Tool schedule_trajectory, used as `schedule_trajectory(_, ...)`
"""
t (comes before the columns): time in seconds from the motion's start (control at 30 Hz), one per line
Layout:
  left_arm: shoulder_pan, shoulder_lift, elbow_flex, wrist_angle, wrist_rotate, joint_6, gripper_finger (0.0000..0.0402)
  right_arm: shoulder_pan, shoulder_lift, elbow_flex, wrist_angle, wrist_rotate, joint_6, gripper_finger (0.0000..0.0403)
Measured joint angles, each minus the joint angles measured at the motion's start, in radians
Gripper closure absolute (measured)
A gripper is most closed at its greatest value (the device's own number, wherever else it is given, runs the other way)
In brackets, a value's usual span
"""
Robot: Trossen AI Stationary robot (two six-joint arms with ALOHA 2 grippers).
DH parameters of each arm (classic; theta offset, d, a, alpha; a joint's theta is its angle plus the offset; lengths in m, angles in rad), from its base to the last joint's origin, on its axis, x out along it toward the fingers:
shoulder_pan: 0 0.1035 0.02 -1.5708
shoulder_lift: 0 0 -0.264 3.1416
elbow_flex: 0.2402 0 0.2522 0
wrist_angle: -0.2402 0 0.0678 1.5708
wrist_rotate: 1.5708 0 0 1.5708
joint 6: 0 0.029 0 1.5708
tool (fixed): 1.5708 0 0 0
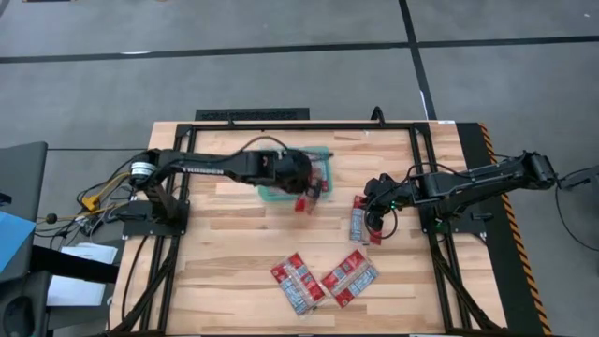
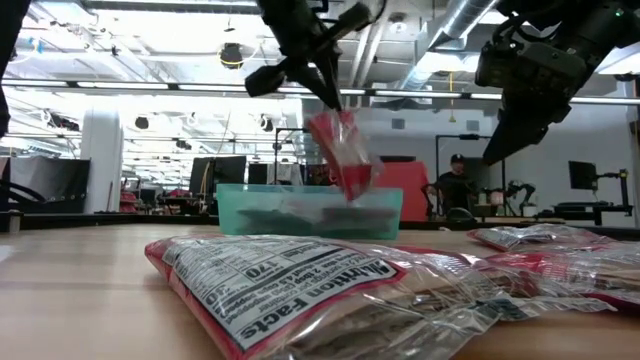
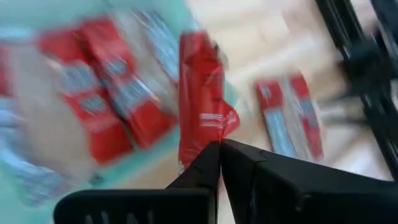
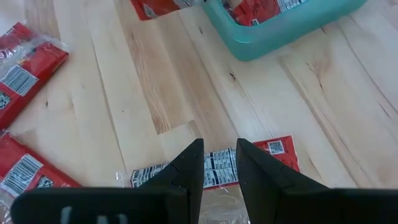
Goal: Sort popcorn bags into baskets
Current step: Put the red popcorn bag into the blue bin
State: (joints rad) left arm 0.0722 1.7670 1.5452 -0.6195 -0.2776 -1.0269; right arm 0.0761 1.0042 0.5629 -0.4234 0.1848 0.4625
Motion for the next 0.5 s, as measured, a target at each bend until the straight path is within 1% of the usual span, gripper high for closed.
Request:
schedule_trajectory(0.07, 0.029, -0.004, 0.000, 0.011, -0.021, -0.003, 0.0401, 0.000, 0.000, 0.000, -0.001, 0.000, 0.000, 0.0285)
schedule_trajectory(0.23, 0.090, 0.000, 0.000, 0.044, -0.025, 0.001, 0.0401, 0.000, 0.000, 0.000, -0.001, 0.000, 0.000, 0.0285)
schedule_trajectory(0.37, 0.134, 0.001, 0.000, 0.061, -0.062, 0.025, 0.0401, 0.000, 0.000, 0.000, -0.002, 0.000, 0.000, 0.0285)
schedule_trajectory(0.4, 0.146, 0.000, 0.000, 0.059, -0.052, 0.052, 0.0401, 0.000, 0.000, 0.000, -0.002, 0.000, 0.000, 0.0285)
schedule_trajectory(0.43, 0.158, -0.005, 0.000, 0.052, -0.017, 0.100, 0.0401, 0.000, 0.000, 0.000, -0.002, 0.000, 0.000, 0.0285)
schedule_trajectory(0.5, 0.173, -0.024, 0.000, 0.047, 0.102, 0.224, 0.0401, 0.000, 0.000, 0.000, -0.002, 0.000, 0.000, 0.0285)
